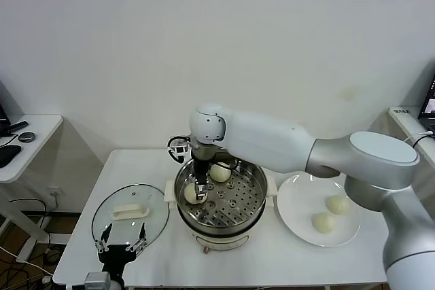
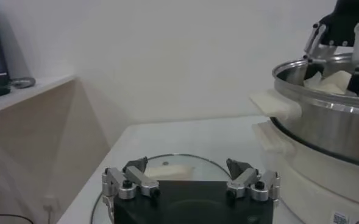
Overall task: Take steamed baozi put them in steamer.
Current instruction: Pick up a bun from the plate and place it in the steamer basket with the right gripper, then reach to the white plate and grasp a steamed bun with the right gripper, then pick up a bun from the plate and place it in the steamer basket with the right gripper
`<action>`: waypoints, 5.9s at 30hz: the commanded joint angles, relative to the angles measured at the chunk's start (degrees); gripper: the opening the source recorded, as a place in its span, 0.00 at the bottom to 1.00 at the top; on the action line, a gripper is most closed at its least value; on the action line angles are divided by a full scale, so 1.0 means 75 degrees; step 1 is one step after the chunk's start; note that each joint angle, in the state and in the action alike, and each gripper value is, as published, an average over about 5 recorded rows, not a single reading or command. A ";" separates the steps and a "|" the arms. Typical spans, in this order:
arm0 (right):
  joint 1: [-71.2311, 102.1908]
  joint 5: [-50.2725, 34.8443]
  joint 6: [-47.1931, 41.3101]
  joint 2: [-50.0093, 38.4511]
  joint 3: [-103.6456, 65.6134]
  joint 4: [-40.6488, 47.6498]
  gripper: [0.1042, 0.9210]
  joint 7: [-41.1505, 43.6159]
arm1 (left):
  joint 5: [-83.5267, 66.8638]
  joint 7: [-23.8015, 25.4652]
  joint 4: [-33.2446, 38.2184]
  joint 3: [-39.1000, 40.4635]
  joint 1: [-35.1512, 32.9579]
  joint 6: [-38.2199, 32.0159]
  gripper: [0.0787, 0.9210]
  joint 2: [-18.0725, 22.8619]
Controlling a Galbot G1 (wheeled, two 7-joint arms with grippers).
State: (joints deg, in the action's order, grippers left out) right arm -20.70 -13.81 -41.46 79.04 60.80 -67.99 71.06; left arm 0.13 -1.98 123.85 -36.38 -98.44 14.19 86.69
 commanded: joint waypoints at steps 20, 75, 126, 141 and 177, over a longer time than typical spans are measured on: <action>-0.0721 0.1028 0.3456 -0.6390 -0.1429 -0.2756 0.88 0.1207 | -0.0315 0.0172 -0.0022 -0.0154 0.0092 0.0179 0.88 -0.0171; 0.5427 0.4895 0.4030 -0.5667 -0.5022 -0.1469 0.88 0.0598 | -0.0305 0.0230 -0.0476 -0.0189 -0.0010 0.0276 0.88 -0.0136; 0.4869 0.4747 0.3875 -0.5466 -0.4983 -0.1265 0.57 0.0569 | -0.0277 0.0209 -0.0614 -0.0083 0.0126 0.0281 0.88 -0.0108; -0.1741 0.1176 0.3570 -0.3102 -0.1205 -0.0733 0.56 0.1129 | 0.0015 0.0115 -0.0438 -0.0183 0.0312 0.0149 0.88 -0.0050; -0.0161 0.2663 0.9806 -0.0694 0.0724 -0.1706 0.56 0.1039 | 0.0010 -0.0034 -0.0155 -0.0224 0.0242 0.0024 0.88 0.0124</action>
State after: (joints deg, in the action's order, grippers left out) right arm -23.97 2.97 26.50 71.02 64.15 -79.58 78.71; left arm 0.20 -2.26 122.74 -38.13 -96.72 14.32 87.57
